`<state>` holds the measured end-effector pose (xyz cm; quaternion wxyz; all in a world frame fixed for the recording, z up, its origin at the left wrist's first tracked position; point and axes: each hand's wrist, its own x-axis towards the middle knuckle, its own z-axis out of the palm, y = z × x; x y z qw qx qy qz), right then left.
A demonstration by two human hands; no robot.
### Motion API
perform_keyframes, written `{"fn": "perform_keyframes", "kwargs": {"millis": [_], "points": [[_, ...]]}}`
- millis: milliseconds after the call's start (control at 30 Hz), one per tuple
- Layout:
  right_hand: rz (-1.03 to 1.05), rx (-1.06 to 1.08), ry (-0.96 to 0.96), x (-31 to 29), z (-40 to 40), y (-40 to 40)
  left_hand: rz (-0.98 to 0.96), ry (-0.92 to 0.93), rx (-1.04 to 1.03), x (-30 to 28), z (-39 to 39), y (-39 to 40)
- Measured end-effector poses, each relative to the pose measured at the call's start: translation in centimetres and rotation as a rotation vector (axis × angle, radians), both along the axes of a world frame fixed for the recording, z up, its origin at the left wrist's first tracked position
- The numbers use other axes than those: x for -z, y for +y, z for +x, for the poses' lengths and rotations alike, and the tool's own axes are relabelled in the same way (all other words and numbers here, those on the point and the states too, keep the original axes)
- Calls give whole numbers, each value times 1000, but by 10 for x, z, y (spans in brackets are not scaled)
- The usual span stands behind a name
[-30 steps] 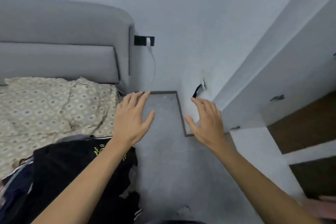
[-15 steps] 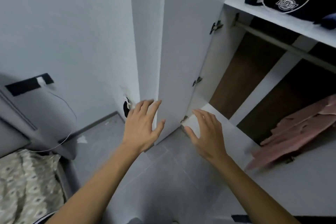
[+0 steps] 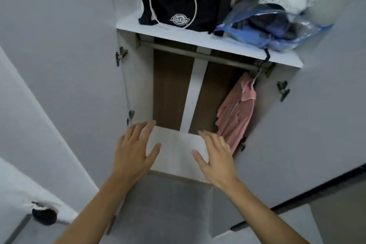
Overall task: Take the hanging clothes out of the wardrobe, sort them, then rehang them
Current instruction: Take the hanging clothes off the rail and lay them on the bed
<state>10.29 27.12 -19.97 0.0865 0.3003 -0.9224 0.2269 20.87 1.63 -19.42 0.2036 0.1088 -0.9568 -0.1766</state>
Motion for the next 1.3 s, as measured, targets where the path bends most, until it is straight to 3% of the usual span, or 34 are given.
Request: {"fn": "perform_keyframes", "kwargs": {"millis": [367,733,1033,1300], "points": [[-58,351,-17,5,-86,60,-31,-37,361,4,-193,48],[-41,476,5,-13,-186,62,-79,-63,587,-5,-356,88],[16,702,44,9,-254,61,-196,-116,815,10,-510,127],[64,822,86,19,-327,51,-180,-138,823,36,-616,155]]}}
